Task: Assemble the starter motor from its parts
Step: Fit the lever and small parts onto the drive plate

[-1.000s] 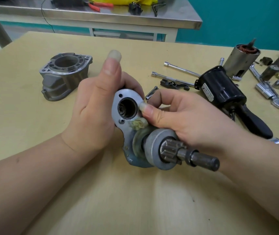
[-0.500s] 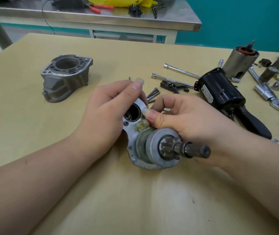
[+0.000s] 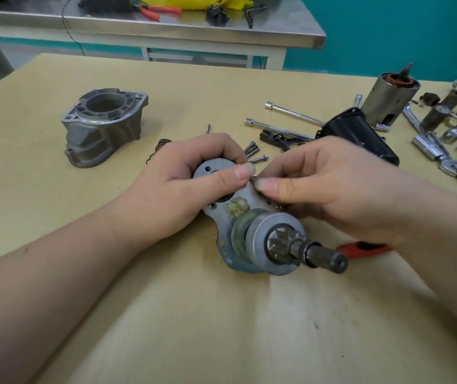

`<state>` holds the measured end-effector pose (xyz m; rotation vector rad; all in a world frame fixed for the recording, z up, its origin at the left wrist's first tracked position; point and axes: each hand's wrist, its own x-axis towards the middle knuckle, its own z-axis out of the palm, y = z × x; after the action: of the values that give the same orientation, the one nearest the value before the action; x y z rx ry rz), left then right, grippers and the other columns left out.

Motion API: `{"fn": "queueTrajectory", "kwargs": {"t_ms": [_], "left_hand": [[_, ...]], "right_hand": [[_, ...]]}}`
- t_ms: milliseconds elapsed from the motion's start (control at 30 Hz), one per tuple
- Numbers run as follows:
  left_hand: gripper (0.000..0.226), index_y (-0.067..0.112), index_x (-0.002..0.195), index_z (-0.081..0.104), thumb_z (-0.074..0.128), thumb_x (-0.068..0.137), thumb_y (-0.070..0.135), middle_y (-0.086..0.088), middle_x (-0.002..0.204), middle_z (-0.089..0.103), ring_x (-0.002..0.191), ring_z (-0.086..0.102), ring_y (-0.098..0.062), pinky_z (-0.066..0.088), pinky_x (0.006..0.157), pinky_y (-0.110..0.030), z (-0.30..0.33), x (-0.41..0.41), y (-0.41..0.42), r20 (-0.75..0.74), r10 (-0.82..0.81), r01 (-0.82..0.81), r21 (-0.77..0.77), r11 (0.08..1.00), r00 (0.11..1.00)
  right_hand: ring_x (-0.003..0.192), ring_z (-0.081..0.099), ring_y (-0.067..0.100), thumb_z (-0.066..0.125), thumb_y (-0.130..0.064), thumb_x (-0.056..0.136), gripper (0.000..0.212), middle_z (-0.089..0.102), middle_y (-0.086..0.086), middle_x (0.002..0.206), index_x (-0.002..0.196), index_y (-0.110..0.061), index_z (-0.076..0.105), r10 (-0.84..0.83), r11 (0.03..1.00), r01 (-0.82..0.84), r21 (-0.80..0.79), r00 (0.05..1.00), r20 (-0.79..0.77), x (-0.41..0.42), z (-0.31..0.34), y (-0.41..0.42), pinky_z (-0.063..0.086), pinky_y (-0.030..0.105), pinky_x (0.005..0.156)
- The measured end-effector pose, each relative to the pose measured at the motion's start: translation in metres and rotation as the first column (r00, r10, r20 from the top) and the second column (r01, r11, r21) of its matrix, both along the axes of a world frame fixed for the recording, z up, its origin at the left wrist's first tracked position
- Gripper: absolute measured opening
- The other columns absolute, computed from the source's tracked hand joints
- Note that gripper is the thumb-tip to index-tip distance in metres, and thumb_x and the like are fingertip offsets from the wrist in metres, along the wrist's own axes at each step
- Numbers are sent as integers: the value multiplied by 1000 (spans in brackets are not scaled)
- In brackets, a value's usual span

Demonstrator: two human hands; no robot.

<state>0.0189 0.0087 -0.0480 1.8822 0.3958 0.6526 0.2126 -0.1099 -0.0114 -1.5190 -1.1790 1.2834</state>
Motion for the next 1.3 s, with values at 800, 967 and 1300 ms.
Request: {"fn": "queueTrajectory", "kwargs": {"t_ms": [800,967,1300], "left_hand": [[17,21,82,71,63,94,30,10,69,65,68,57,-13,42,63,-25,8,4,-14,-63,176,-169,101,980,982],[17,19,81,70,63,94,28,11,67,62,66,55,-11,41,62,-22,7,5,-13,-51,173,-168,88,982,984],[17,21,80,70,62,94,28,11,69,63,67,55,-9,41,61,-20,8,6,-14,-46,197,-190,124,974,979]], "right_hand": [[85,78,20,86,-41,74,30,81,-3,88,101,-30,81,-114,931,-120,344,800,589,29,54,-16,63,50,85],[82,78,22,85,-43,73,31,80,-2,85,100,-28,83,-103,909,-165,383,802,589,23,55,-20,64,51,81],[84,77,28,83,-49,76,37,80,2,89,106,-28,81,-128,881,-189,434,787,603,24,55,-18,63,55,78]]}}
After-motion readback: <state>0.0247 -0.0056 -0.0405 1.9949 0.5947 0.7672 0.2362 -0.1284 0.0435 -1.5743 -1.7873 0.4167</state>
